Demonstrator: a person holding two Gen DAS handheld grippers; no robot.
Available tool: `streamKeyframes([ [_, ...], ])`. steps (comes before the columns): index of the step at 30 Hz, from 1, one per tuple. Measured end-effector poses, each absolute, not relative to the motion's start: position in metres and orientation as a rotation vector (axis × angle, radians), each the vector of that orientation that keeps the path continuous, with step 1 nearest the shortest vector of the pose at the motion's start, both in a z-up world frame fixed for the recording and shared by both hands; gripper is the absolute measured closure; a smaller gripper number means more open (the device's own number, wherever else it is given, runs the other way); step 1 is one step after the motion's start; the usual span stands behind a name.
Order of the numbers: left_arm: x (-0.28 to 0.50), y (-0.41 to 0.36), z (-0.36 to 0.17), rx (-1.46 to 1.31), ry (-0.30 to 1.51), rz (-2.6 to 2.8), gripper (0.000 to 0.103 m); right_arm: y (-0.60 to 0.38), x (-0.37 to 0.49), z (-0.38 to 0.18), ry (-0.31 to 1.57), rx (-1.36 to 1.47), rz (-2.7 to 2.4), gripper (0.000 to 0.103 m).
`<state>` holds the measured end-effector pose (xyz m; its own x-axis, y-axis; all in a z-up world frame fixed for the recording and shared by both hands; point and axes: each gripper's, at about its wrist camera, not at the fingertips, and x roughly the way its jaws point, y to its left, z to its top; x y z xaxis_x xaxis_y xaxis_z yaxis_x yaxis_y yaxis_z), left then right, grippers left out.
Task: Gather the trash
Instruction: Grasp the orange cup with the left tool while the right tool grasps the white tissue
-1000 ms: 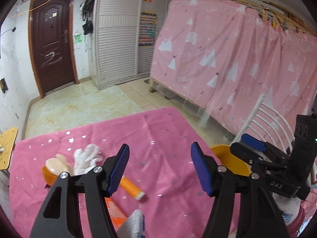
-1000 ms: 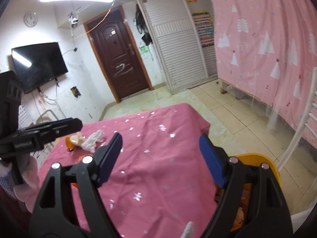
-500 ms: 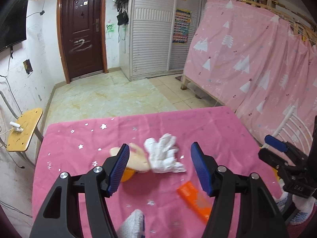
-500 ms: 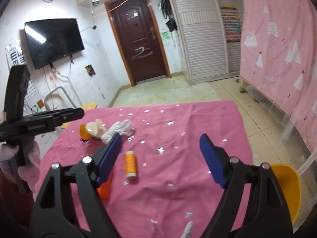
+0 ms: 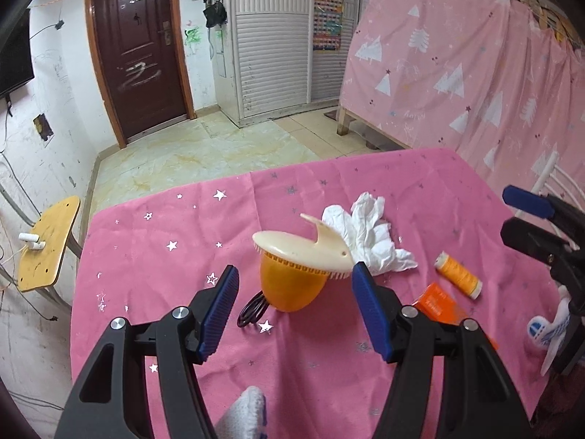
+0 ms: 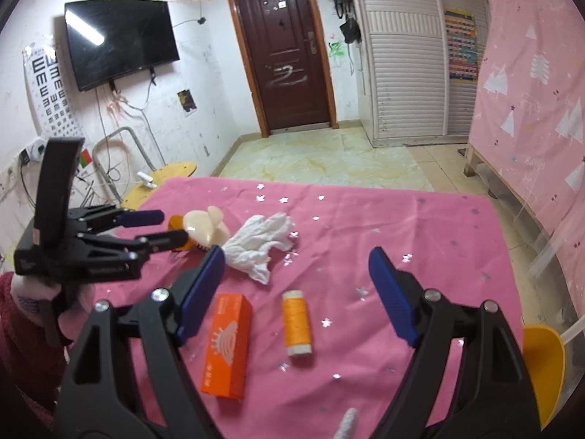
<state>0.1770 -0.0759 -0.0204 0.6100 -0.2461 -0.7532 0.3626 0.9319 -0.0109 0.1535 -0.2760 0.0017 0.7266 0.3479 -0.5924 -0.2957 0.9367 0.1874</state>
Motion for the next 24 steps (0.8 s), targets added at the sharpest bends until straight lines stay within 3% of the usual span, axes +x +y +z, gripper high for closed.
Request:
streamKeyframes([
  [8,0.190,-0.080,-0.038,0.182,0.870,-0.412,0.047,-0.245,0.172,-0.004,0.703,0.034,0.394,0.025],
  [11,0.196,-0.080,-0.043,0.174,0.877,-0.448,0.055,-0.236,0.180,-0.006,0.718,0.009,0.403,0.025],
  [13,0.198,-0.081,-0.045,0.173,0.881,-0.459,0.067,-0.232,0.185,-0.009,0.731,-0.005,0.410,0.025],
  [15,0.200,-0.080,-0.048,0.174,0.878,-0.453,0.073,-0.226,0.192,-0.012,0.748,-0.024,0.413,0.025],
  [24,0.183,-0.064,-0.035,0.122,0.838,-0.475,0.073,-0.198,0.215,-0.026,0.825,-0.112,0.450,0.025],
])
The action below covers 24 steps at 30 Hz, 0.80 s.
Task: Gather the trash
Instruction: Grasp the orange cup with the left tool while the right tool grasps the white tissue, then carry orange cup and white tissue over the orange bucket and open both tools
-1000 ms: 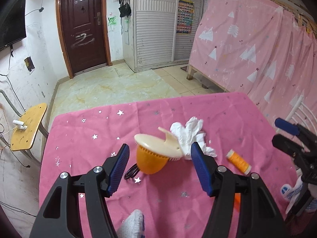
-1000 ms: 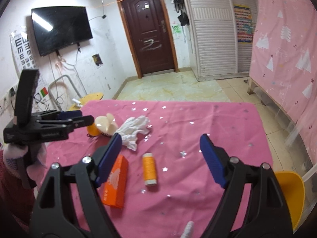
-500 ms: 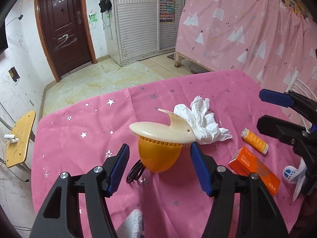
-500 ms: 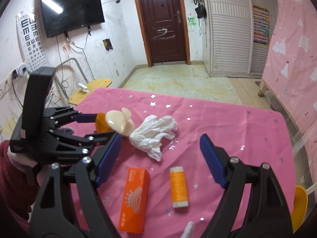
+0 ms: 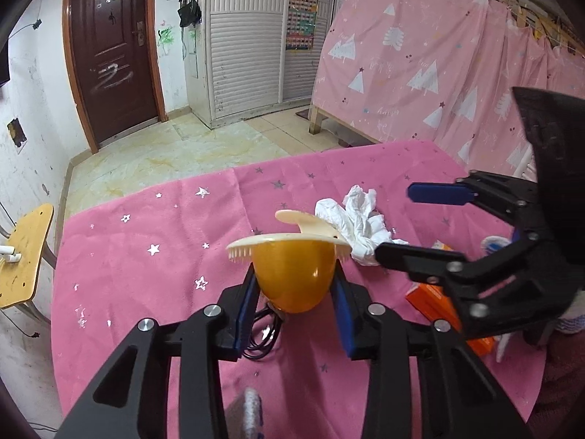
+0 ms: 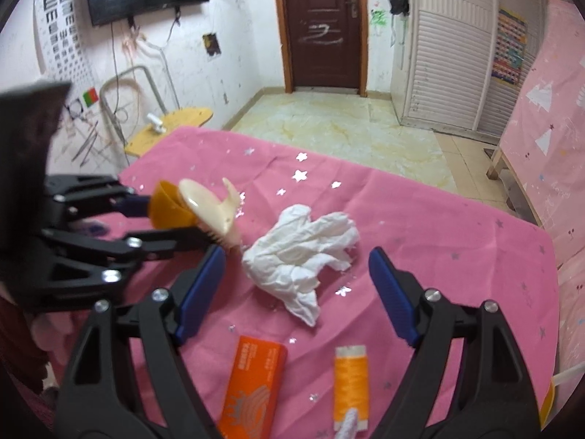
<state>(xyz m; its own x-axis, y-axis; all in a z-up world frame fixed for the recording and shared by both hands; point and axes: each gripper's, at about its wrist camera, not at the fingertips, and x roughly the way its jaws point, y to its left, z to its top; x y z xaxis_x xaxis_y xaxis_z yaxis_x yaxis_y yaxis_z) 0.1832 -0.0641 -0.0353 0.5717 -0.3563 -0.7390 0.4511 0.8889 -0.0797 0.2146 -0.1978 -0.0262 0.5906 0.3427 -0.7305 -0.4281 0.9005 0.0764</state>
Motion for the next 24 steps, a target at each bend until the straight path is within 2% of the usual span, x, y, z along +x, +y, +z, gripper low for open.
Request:
streamKeyframes([
  [10,0.162,-0.042,-0.032,0.106,0.836,-0.433,0.073,-0.181,0.225,-0.042,0.891,-0.151,0.448,0.026],
  [11,0.161,-0.040,-0.033,0.108,0.838,-0.430,0.073,-0.181,0.226,-0.043,0.894,-0.154,0.447,0.038],
  [15,0.157,-0.033,-0.037,0.104,0.848,-0.423,0.074,-0.180,0.228,-0.046,0.911,-0.154,0.448,0.062],
  [19,0.153,-0.027,-0.036,0.088,0.850,-0.407,0.074,-0.187,0.222,-0.040,0.878,-0.146,0.441,0.074],
  [24,0.146,-0.026,-0.029,0.085,0.830,-0.396,0.074,-0.197,0.211,-0.024,0.829,-0.111,0.435,0.076],
])
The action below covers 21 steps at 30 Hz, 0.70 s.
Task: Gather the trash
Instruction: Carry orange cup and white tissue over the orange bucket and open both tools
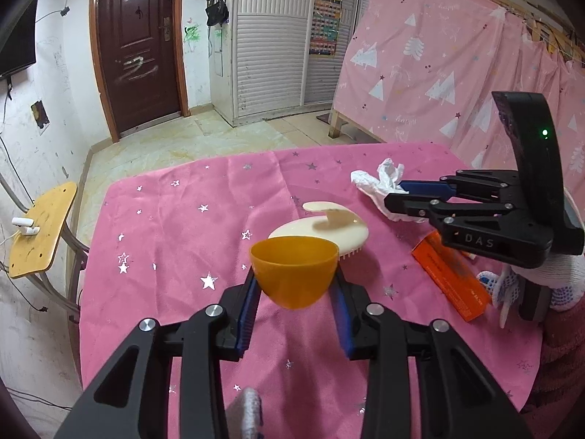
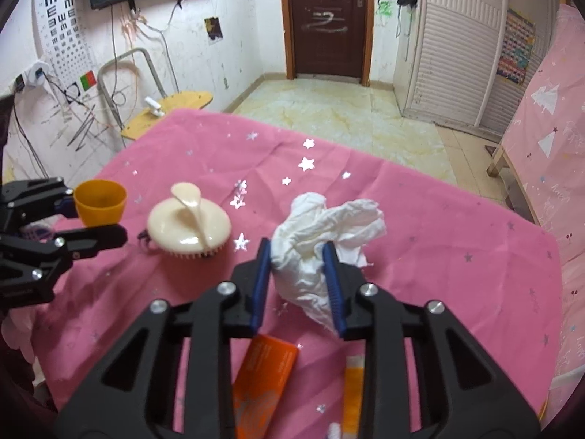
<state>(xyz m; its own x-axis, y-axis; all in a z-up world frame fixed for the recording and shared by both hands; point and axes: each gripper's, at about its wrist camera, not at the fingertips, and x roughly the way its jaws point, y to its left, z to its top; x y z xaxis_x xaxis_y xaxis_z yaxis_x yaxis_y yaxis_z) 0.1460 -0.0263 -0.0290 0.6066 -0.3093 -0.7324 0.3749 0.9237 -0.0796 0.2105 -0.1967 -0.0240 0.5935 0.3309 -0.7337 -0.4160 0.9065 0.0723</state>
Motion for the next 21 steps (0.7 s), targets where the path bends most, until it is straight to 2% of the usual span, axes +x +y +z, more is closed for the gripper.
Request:
streamKeyframes([
  [10,0.124,-0.047,0.002,0.108,0.762,-0.401,0.074,-0.226,0.182,0.009,0.724,-0.039,0.411,0.076],
  [21,0.098,-0.106,0.033,0.156,0.701,-0.451,0.074,-0.294,0.144,0.027,0.635,0.060,0.347,0.076],
])
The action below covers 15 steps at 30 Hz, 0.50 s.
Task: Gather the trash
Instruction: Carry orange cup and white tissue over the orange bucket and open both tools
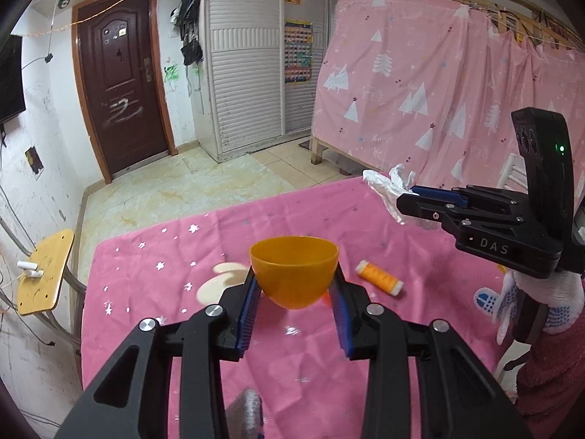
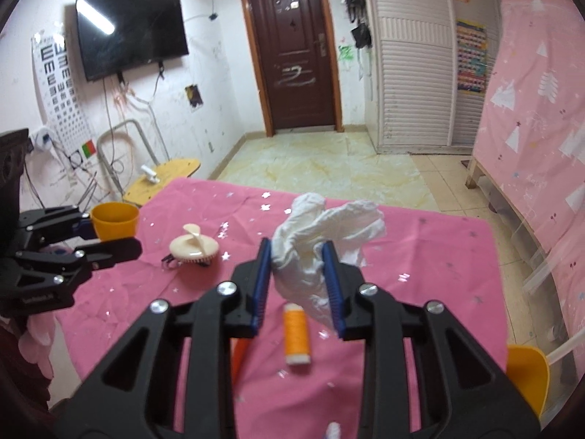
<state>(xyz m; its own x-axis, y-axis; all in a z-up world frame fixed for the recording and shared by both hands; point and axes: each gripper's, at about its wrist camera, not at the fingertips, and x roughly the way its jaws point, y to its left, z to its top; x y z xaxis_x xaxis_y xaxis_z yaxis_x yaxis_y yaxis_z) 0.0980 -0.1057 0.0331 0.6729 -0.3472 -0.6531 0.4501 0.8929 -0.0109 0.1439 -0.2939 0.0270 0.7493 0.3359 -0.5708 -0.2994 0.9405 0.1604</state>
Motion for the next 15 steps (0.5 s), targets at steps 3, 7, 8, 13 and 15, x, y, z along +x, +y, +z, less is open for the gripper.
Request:
streamKeyframes([
  [3,0.091,-0.127,0.040,0.165,0.686,-0.473,0.074,-0.320,0.131,0.029,0.614,0.089,0.317,0.076],
  [7,0.085,-0.155,0.046,0.175,0.674,-0.504,0.074,-0.357,0.113,0.030,0.587,0.126,0.265,0.076],
  [8,0.084,-0.163,0.047,0.178,0.674,-0.514,0.074,-0.364,0.111,0.030,0.585,0.133,0.257,0.076],
  [13,0.077,-0.202,0.047,0.205,0.677,-0.563,0.074,-0.407,0.094,0.025,0.565,0.179,0.187,0.076],
  [15,0.074,-0.220,0.046,0.209,0.683,-0.583,0.074,-0.423,0.088,0.022,0.560,0.198,0.153,0.076],
])
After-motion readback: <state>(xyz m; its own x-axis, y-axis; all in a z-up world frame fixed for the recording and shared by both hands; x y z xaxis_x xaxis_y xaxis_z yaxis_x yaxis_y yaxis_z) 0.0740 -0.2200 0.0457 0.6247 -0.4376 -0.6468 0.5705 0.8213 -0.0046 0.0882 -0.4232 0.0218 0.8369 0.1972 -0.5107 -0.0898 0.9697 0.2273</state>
